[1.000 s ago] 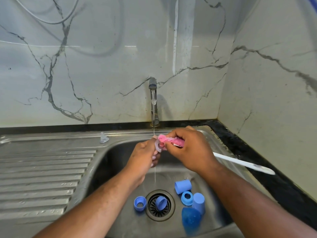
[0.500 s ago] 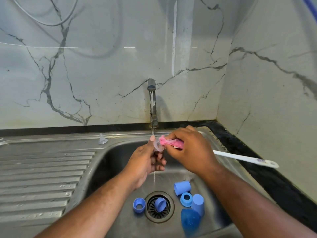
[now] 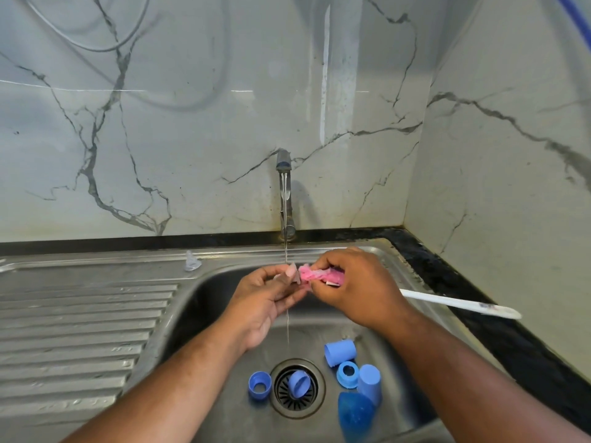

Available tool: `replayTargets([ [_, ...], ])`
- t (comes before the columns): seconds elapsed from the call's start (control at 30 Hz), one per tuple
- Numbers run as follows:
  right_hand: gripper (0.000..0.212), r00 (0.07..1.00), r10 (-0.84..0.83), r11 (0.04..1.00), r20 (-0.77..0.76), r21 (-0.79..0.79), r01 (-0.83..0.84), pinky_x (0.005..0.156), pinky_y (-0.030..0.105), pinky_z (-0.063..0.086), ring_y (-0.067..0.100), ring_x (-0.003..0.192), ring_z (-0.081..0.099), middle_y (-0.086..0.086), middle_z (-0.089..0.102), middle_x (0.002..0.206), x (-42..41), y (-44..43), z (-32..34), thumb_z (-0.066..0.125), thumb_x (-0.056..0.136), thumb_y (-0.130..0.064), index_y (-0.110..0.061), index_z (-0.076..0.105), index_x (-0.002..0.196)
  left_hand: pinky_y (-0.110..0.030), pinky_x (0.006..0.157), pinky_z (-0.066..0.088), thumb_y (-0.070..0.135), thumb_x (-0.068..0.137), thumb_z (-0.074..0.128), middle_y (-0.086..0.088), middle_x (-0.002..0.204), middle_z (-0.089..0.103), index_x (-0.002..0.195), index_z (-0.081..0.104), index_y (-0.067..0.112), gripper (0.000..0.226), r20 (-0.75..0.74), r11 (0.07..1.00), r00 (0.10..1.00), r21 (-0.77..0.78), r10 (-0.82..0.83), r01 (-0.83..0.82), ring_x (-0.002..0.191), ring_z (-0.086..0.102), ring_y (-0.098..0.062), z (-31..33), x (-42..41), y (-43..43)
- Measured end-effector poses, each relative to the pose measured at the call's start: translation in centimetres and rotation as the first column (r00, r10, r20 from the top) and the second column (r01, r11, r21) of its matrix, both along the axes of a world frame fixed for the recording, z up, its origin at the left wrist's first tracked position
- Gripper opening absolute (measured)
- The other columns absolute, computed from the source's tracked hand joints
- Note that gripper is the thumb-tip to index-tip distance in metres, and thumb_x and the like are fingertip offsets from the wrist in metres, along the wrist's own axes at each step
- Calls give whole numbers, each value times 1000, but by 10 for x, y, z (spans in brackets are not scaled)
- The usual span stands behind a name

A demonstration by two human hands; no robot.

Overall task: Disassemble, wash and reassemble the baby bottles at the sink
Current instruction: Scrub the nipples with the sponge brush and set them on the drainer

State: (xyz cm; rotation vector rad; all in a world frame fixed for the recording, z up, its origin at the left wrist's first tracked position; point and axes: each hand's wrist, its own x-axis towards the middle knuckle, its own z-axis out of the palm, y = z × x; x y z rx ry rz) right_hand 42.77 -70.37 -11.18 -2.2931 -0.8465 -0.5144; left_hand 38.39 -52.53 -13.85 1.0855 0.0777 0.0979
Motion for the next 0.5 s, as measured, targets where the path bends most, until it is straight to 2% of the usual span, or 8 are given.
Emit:
replayTargets([
  [0.1,14,997,-65,994,37,95,61,64,25,39,2,81,53,-22,60,82,1,-3,5,76,83,-36,-33,72,96,-25,77,62,6,80,73,-19,104,75,112,68,0,34,16,997,999,68,40,-41,88,75,-18,-2,2,6],
  [0.17,17,997,11,995,80,95,-19,65,25,40,2,85,51,-24,60,84,-2,-1,6,77,84,-33,-33,73,100,-21,72,59,6,80,72,-13,97,77,108,71,2,28,27,994,999,108,26,-29,82,73,-13,-3,3,4],
  [0.27,21,984,143,989,110,31,-147,69,25,45,2,89,50,-24,64,92,-3,2,0,76,85,-34,-36,73,106,-19,64,56,10,76,69,-8,80,75,99,74,4,24,35,996,999,87,-26,22,71,65,-12,-3,2,1],
  [0.3,21,987,110,993,115,37,-115,67,25,43,2,87,48,-25,63,92,0,1,-1,76,85,-34,-37,73,106,-19,64,55,12,77,68,-9,81,75,98,75,4,24,36,995,998,91,-44,41,72,63,-13,-3,2,2],
  [0.4,18,977,-104,993,186,82,90,65,27,38,3,84,44,-22,63,91,8,-6,1,76,85,-32,-34,73,103,-19,70,55,16,82,69,-15,101,77,107,76,3,29,34,985,996,151,-84,78,84,63,-16,-2,2,5],
  [0.43,18,975,-95,991,200,113,73,65,28,40,5,84,46,-20,65,91,9,-7,1,77,85,-30,-32,74,102,-20,70,55,16,82,69,-15,102,77,107,76,3,29,35,984,996,158,-86,80,84,63,-16,-2,3,5],
  [0.5,19,983,61,986,174,143,-86,68,26,44,5,87,51,-19,67,93,3,-3,3,78,84,-27,-31,74,103,-20,68,55,14,80,68,-14,91,76,97,78,4,23,38,986,996,149,-84,77,76,63,-15,-4,4,3],
])
